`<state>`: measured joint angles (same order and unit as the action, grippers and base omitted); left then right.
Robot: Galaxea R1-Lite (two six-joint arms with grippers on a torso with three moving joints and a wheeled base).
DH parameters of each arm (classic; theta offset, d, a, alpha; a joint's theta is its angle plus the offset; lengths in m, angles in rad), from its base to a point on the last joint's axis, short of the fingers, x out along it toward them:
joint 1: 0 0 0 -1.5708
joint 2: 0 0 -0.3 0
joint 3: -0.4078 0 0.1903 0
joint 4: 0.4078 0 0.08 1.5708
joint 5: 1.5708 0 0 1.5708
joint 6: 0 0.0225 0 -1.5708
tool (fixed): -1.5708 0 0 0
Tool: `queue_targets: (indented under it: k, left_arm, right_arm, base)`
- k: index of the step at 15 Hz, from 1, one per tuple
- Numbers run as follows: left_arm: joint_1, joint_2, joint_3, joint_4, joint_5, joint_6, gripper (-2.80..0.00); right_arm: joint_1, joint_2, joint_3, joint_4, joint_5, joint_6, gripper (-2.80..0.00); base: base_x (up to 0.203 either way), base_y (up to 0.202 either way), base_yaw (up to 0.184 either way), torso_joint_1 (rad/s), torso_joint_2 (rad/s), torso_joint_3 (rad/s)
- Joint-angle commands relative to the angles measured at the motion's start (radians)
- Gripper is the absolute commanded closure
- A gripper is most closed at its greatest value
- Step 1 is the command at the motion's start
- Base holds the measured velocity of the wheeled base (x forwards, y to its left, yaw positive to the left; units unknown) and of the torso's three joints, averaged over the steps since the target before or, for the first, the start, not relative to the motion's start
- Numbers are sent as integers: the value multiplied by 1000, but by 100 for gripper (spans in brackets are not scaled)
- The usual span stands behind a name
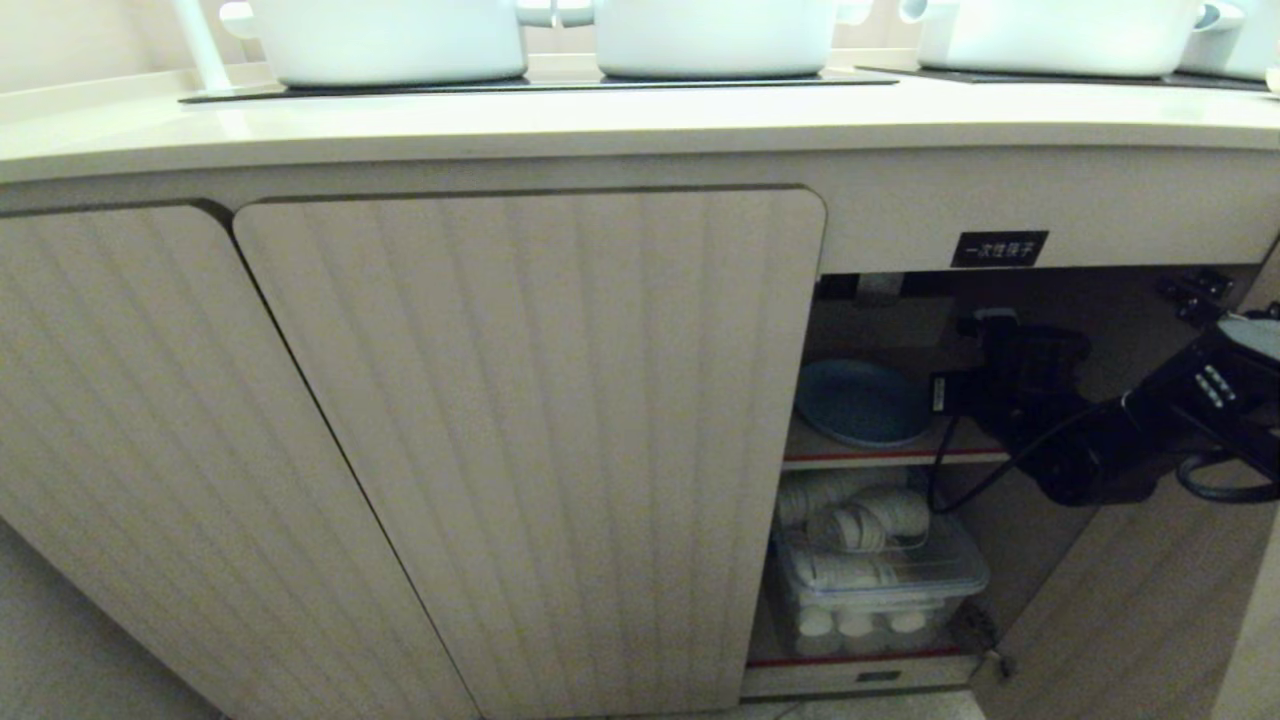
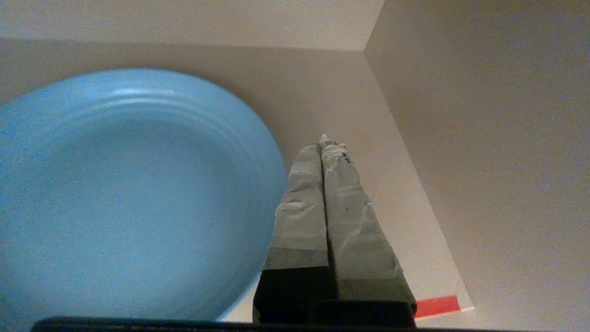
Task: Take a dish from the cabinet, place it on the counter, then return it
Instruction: Take the plate from the cabinet
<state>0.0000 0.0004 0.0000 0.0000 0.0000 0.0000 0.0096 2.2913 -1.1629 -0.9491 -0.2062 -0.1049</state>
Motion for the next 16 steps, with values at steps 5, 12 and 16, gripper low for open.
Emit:
queue_targets:
  k: [5, 12, 16]
  left_arm:
    - [0, 0, 0, 0, 0, 0, 0]
    - [0, 0, 0, 0, 2, 0, 0]
    - [0, 0, 0, 0, 0, 0, 0]
  right_arm:
    - [-2, 5, 5, -24, -2, 1, 0]
    - [-13, 49, -31, -80, -1, 1, 0]
    - [-13, 61, -52, -80, 1, 4, 0]
  base:
    - [0, 0, 0, 0, 0, 0]
    - [0, 0, 0, 0, 0, 0]
    - [0, 0, 0, 0, 0, 0]
